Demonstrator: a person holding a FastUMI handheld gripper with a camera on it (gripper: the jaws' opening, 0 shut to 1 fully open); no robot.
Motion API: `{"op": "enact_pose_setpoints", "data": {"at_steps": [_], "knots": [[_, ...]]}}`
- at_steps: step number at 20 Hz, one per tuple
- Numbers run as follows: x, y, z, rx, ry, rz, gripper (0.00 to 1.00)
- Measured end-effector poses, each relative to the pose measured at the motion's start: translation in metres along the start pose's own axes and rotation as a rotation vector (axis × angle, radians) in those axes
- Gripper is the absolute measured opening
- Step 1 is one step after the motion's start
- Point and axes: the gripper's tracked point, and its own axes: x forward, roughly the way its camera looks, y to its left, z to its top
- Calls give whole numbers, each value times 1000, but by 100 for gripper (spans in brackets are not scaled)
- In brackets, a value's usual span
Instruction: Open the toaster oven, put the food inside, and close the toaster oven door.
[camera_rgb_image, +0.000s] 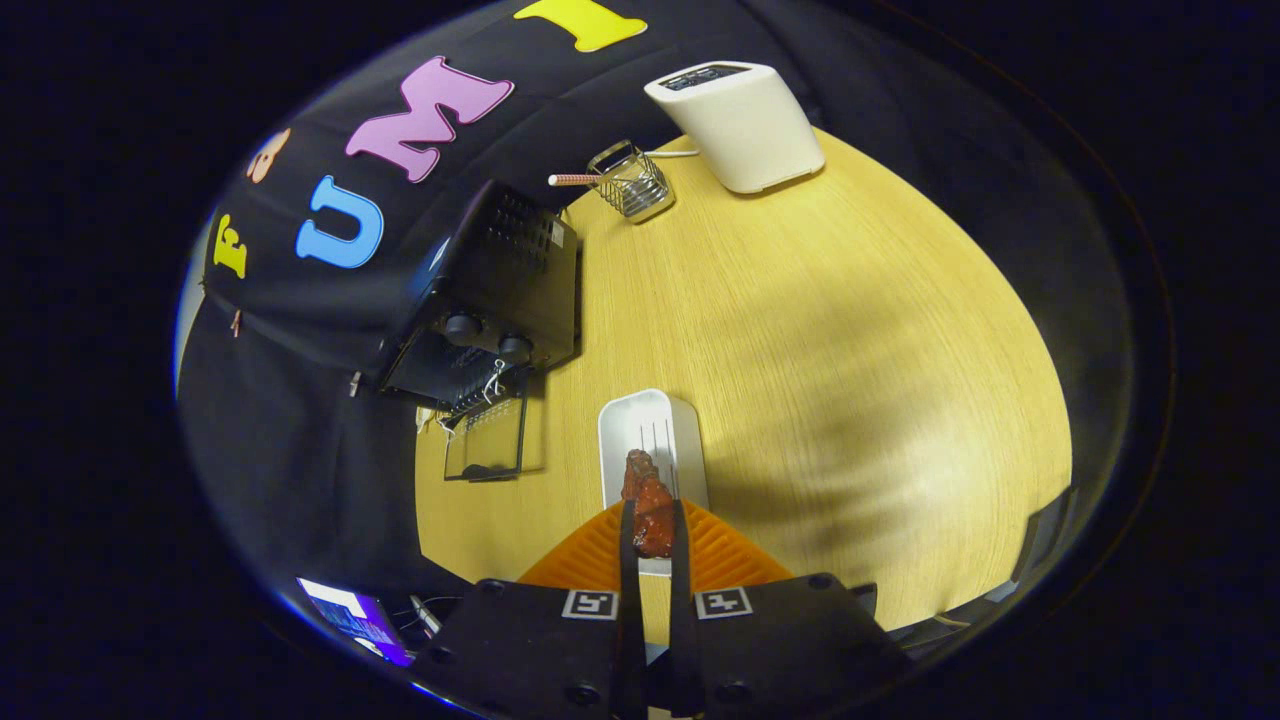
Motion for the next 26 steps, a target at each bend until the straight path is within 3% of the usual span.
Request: {"op": "enact_pose_setpoints", "data": {"at_steps": [5,10,19,22,26], "knots": [[-19,46,-12,-21,-67,-19,13],[-20,116,-30,-3,-141,22,13],[18,241,-52,26,-257,133,13],[38,276,-43,27,-311,187,13],[81,289,-14,91,-370,197,13]]}}
